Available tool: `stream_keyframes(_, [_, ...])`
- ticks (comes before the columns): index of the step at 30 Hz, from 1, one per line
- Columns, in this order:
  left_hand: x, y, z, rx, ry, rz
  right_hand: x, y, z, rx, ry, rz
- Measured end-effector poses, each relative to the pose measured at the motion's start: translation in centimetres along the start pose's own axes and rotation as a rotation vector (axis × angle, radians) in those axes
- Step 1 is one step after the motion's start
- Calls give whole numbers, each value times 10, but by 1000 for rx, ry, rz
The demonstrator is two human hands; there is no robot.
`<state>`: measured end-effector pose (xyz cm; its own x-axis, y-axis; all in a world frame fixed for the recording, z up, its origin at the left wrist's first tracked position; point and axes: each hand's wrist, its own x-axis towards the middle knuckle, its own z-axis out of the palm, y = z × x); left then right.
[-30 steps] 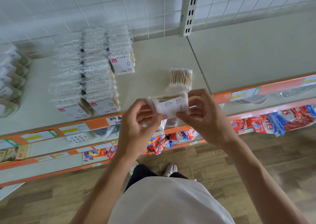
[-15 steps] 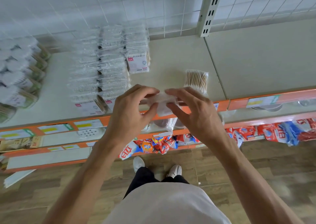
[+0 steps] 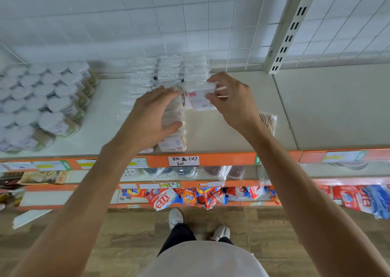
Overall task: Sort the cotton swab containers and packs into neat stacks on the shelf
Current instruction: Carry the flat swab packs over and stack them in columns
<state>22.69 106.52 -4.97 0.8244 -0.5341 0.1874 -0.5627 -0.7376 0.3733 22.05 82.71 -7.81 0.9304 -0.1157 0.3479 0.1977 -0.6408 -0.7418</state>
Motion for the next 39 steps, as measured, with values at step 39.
stream_keyframes(39, [28,69,9,20,-93,258,-35,32,-112,-416,-601,98])
